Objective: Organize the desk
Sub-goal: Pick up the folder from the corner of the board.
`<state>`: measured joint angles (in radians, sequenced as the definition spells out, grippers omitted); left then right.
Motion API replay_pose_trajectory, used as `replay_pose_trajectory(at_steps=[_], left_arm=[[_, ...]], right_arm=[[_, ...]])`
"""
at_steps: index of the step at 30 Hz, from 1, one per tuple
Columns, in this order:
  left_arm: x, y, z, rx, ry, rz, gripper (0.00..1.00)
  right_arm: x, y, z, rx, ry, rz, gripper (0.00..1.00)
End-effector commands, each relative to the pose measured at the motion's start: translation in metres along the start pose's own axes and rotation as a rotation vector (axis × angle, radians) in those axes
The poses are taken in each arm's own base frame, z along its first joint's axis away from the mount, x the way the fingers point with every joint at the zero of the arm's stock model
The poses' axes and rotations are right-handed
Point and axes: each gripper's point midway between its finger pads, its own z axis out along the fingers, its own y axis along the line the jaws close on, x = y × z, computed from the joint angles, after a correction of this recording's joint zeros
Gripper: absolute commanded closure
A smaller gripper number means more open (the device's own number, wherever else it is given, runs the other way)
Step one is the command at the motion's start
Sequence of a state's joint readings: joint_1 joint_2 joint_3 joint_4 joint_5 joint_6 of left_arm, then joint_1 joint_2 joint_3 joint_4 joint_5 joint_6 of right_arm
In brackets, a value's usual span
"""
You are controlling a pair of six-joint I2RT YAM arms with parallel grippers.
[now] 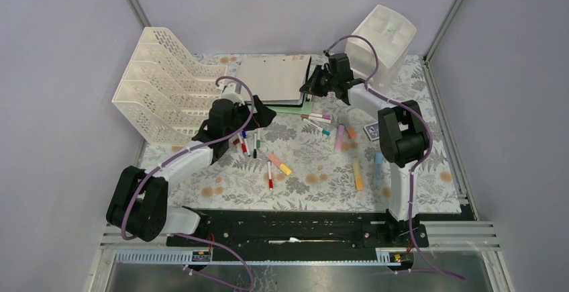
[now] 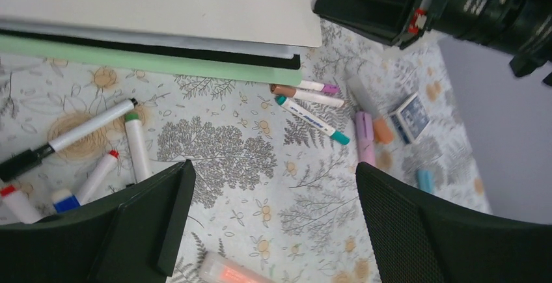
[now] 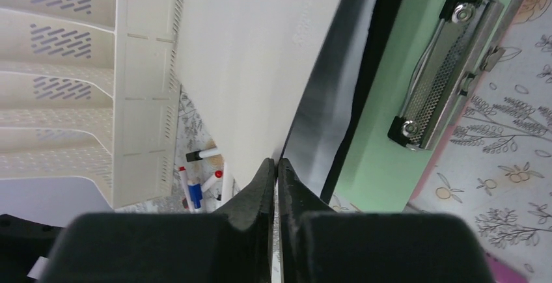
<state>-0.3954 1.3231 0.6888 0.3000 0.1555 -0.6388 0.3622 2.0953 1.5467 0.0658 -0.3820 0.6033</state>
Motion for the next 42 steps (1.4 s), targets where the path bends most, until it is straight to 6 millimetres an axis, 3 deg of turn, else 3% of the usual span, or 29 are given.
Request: replay_pose_trajectory(at_steps=[1, 7, 10, 17, 22, 25, 31, 42], left_arm=[[-0.022, -0.029, 0.007, 0.108, -0.037, 0.317, 0.01], [-0.034, -0.027, 0.013, 0.091, -0.048, 0.781, 0.01], [-0.040, -0.022, 0.024, 0.079, -0.035, 0.930, 0.01], [-0.039, -0.025, 0.067, 0.064, 0.001, 1.094, 0.01], [-0.023, -0.029, 0.092, 0.033, -0.011, 1.219, 0.01], [-0.027, -0.018, 0.103, -0.061, -0.030, 1.251, 0.01], [-0.042, -0.017, 0.116, -0.135, -0.073, 1.246, 0.02], [-0.027, -0.019, 0.130, -0.120, -0.048, 1.237, 0.13]], right_arm=[[-0.022, 0.042, -0.012, -0.086, -0.074, -0.008, 1.00], [-0.025, 0.044, -0.020, -0.100, -0.071, 0.040, 1.00], [-0.026, 0.047, -0.024, -0.111, -0.070, 0.052, 1.00], [-0.033, 0.055, -0.030, -0.136, -0.071, 0.080, 1.00], [-0.036, 0.062, -0.032, -0.155, -0.066, 0.099, 1.00], [-0.039, 0.066, -0.033, -0.163, -0.065, 0.104, 1.00], [-0.041, 0.070, -0.033, -0.171, -0.063, 0.110, 1.00], [-0.040, 0.073, -0.036, -0.181, -0.054, 0.124, 1.00]])
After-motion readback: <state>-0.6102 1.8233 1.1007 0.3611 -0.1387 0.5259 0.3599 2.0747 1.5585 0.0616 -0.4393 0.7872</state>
